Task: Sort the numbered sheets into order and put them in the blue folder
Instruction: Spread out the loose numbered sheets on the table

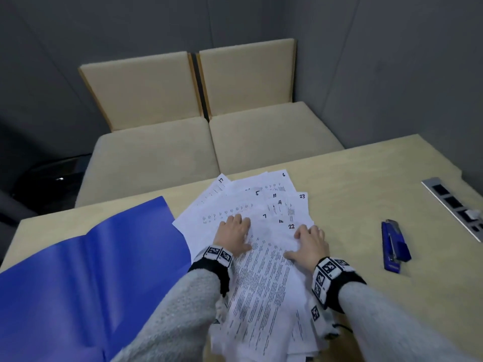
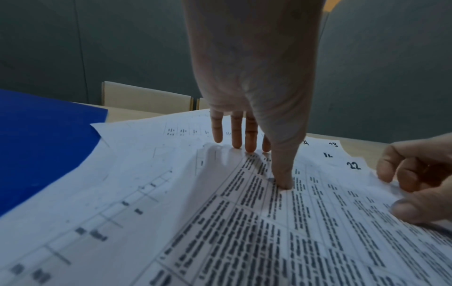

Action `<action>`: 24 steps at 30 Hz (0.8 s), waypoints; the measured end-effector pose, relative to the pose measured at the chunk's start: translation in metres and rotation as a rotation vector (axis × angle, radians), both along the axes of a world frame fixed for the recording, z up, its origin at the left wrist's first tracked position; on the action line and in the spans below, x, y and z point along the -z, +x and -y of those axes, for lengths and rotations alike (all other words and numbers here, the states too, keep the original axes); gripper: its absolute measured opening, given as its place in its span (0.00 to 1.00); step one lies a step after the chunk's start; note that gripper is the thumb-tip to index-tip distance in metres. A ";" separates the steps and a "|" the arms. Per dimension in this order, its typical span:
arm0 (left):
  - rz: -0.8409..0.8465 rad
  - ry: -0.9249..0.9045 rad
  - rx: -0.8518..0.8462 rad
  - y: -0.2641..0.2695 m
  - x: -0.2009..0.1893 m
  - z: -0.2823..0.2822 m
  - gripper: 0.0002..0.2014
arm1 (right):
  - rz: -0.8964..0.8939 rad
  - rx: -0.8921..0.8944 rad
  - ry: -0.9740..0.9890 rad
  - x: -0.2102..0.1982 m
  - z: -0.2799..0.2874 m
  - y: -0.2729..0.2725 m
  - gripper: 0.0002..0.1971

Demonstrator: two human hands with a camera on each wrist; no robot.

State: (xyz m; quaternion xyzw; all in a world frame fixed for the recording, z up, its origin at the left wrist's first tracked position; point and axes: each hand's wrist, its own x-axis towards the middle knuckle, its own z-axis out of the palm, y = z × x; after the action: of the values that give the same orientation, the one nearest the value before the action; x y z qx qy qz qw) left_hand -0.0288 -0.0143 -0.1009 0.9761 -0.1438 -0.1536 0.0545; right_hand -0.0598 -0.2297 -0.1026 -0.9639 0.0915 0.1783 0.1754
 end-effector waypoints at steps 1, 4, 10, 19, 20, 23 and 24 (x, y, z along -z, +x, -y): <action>0.002 -0.009 -0.008 0.000 0.000 0.000 0.27 | 0.005 0.018 -0.002 -0.001 0.001 0.001 0.27; -0.028 -0.022 -0.056 -0.001 0.000 0.001 0.34 | -0.008 0.058 0.042 -0.002 0.003 0.001 0.27; -0.184 0.029 -0.002 0.002 -0.006 0.003 0.50 | -0.064 0.118 0.294 -0.002 0.008 0.003 0.19; -0.006 0.059 -0.019 -0.004 -0.017 0.011 0.38 | -0.114 0.203 0.569 -0.010 0.026 0.006 0.18; -0.021 0.056 -0.024 -0.008 -0.018 0.011 0.38 | -0.139 0.188 0.588 -0.007 0.028 0.007 0.19; -0.018 0.039 -0.038 -0.020 -0.020 0.013 0.29 | -0.182 0.109 0.597 -0.004 0.029 0.011 0.19; 0.020 0.025 -0.057 -0.025 -0.022 0.014 0.24 | -0.176 0.086 0.594 -0.005 0.030 0.012 0.18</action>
State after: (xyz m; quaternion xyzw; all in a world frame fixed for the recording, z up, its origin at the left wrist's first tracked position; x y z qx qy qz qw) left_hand -0.0536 -0.0288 -0.0787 0.9819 -0.1145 -0.1441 0.0452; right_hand -0.0481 -0.2594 -0.0975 -0.8466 0.0908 0.2726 0.4480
